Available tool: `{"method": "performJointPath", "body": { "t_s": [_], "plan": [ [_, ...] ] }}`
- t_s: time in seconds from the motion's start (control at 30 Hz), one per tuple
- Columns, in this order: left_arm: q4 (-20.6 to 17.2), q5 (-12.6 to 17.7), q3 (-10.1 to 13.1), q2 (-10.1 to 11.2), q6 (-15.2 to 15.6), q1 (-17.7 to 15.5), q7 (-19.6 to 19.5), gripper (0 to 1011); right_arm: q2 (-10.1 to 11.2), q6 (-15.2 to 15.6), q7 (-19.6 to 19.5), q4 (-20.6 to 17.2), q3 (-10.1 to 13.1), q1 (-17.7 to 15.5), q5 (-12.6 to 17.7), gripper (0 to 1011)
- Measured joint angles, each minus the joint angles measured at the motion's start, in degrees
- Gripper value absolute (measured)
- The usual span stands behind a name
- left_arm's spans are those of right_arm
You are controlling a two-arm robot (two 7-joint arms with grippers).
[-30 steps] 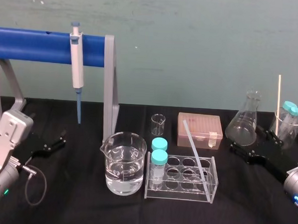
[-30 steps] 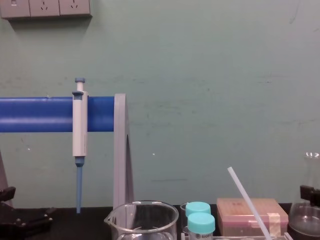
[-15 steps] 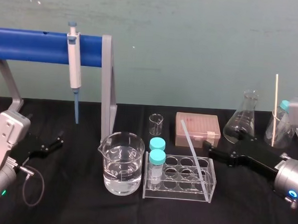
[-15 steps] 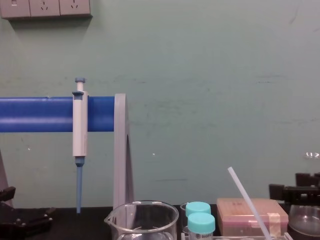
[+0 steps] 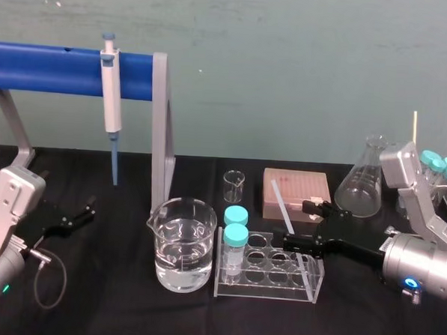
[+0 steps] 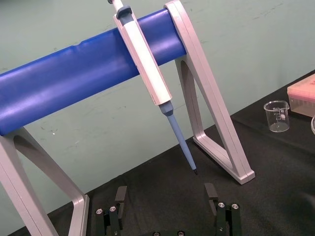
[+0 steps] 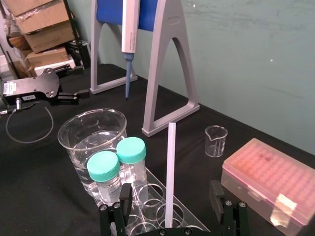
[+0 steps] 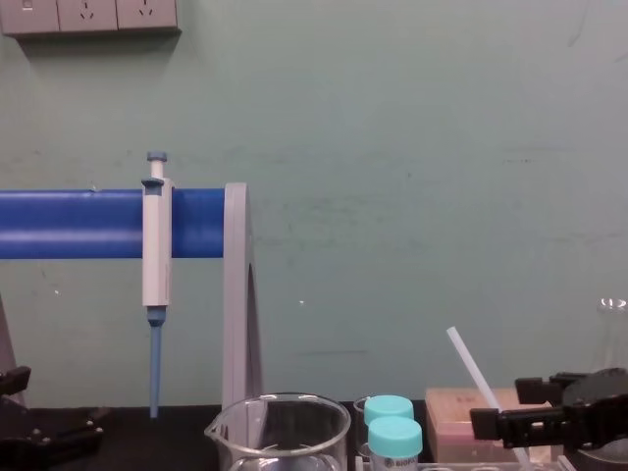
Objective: Pick up the stirring rod with one hand, then place it down.
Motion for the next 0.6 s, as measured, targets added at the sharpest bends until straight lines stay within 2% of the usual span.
{"method": "performJointPath", "body": {
  "t_s": [0.27,0.6],
  "plan": [
    [0.0,0.0,0.0,0.0,0.0,0.0,0.0,1000,-1.5,-0.1,0.8,2.4,-1.1,2.1,-0.2,1003],
    [0.0,0.0,0.0,0.0,0.0,0.0,0.0,1000,-1.7,-0.9,0.8,2.7,-1.7,2.4,-0.8,1002]
  ]
}}
